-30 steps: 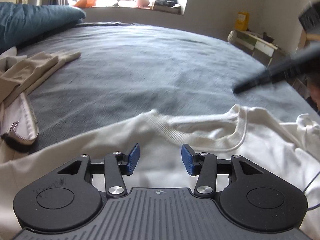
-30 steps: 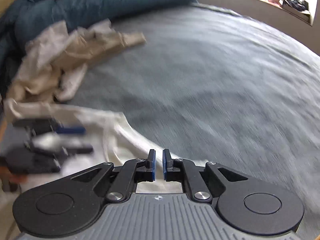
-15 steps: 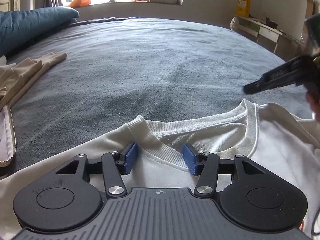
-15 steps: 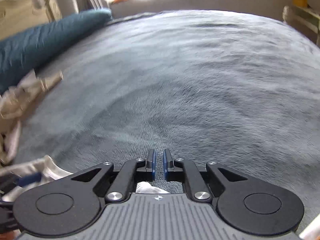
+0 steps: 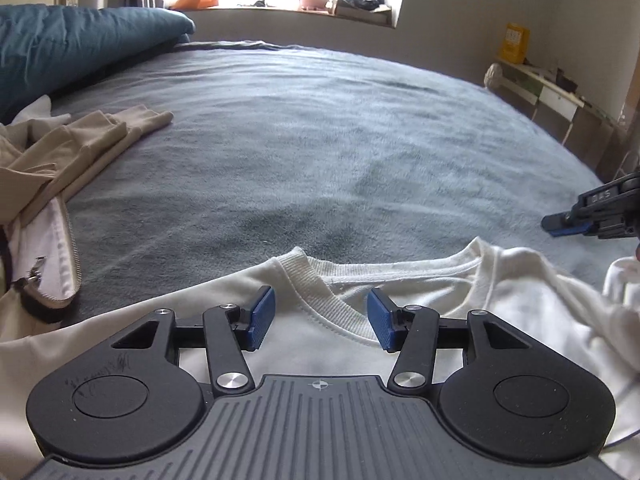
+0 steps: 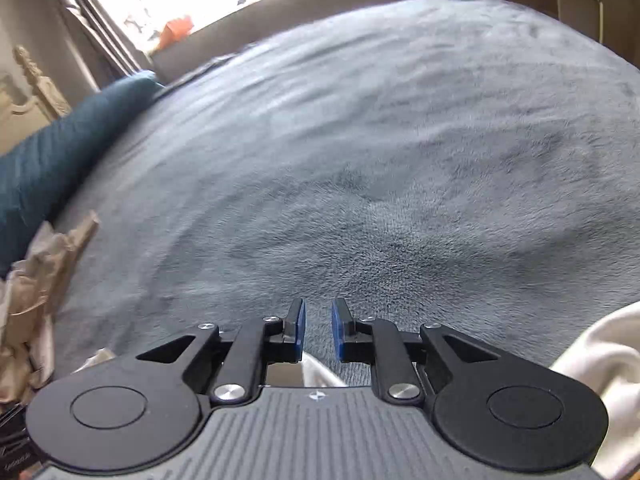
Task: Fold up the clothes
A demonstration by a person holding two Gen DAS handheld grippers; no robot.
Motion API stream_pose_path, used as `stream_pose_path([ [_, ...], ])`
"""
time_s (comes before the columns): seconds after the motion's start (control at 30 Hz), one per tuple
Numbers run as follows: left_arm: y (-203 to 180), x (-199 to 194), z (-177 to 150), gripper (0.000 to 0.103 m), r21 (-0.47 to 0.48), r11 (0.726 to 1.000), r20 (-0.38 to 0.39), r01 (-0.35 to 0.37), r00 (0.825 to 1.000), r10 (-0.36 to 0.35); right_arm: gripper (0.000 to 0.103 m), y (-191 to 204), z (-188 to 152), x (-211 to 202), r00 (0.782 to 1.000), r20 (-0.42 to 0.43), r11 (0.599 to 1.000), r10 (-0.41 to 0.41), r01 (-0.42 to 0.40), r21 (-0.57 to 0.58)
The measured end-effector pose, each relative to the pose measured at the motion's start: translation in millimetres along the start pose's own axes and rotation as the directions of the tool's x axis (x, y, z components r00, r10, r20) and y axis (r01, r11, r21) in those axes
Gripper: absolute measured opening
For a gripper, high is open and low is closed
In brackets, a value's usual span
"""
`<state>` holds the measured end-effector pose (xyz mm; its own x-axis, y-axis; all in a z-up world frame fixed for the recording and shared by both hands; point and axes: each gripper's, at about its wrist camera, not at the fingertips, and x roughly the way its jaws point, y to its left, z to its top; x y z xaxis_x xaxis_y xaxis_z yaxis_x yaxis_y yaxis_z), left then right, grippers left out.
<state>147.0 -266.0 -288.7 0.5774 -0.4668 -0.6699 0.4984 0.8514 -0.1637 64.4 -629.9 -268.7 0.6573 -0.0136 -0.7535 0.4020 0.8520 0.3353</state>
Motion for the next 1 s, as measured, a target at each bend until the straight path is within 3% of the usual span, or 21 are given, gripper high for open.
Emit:
stream_pose_path([
  [0.17, 13.1, -71.9, -23.1, 0.051, -0.143, 0.988, -0.069, 0.054, 0.996, -0.065, 0.017, 28.9, -19.4, -75.9, 0.986, -0.129, 0.977, 0.108, -0.13, -0.169],
  [0.3, 29.8, -130.7, -56.4, 0.051, -0.229, 0.973, -0.146, -0.004, 0.989, -0.03, 0.022, 79.9, -58.8, -104.4, 0.938, -0.275, 0.922, 0.211, -0.285, -0.263],
  [0.43, 63.4, -161.6, -84.9, 0.051, -0.27, 0.954, -0.215, -0.126, 0.974, 0.068, 0.022, 160.1, -116.5, -77.8, 0.895, -0.368, 0.844, 0.251, -0.389, -0.369],
  [0.63, 122.7, -170.9, -122.2, 0.051, -0.334, 0.903, -0.275, -0.269, 0.945, 0.179, 0.021, 282.7, -174.1, 12.1, 0.851, -0.448, 0.801, 0.273, -0.459, -0.385],
  [0.7, 138.0, -173.0, -132.3, 0.051, -0.364, 0.886, -0.29, -0.287, 0.939, 0.186, 0.02, 311.8, -183.4, 38.8, 0.86, -0.435, 0.784, 0.268, -0.457, -0.421],
  [0.73, 145.3, -173.1, -135.8, 0.051, -0.375, 0.879, -0.298, -0.293, 0.936, 0.185, 0.02, 324.2, -187.5, 54.9, 0.88, -0.42, 0.785, 0.222, -0.417, -0.459],
  [0.8, 159.4, -175.1, -140.9, 0.051, -0.396, 0.874, -0.304, -0.282, 0.938, 0.166, 0.013, 334.1, -188.5, 80.9, 0.921, -0.364, 0.823, 0.138, -0.311, -0.476],
  [0.9, 178.2, -174.8, -138.7, 0.051, -0.431, 0.874, -0.281, -0.223, 0.954, 0.105, 0.018, 333.8, -176.0, 64.3, 0.941, -0.291, 0.879, 0.172, -0.28, -0.386],
  [1.0, 196.1, -159.0, -129.7, 0.051, -0.482, 0.87, -0.251, -0.102, 0.968, -0.025, 0.019, 327.1, -182.7, 17.2, 0.933, -0.294, 0.871, 0.21, -0.315, -0.377],
])
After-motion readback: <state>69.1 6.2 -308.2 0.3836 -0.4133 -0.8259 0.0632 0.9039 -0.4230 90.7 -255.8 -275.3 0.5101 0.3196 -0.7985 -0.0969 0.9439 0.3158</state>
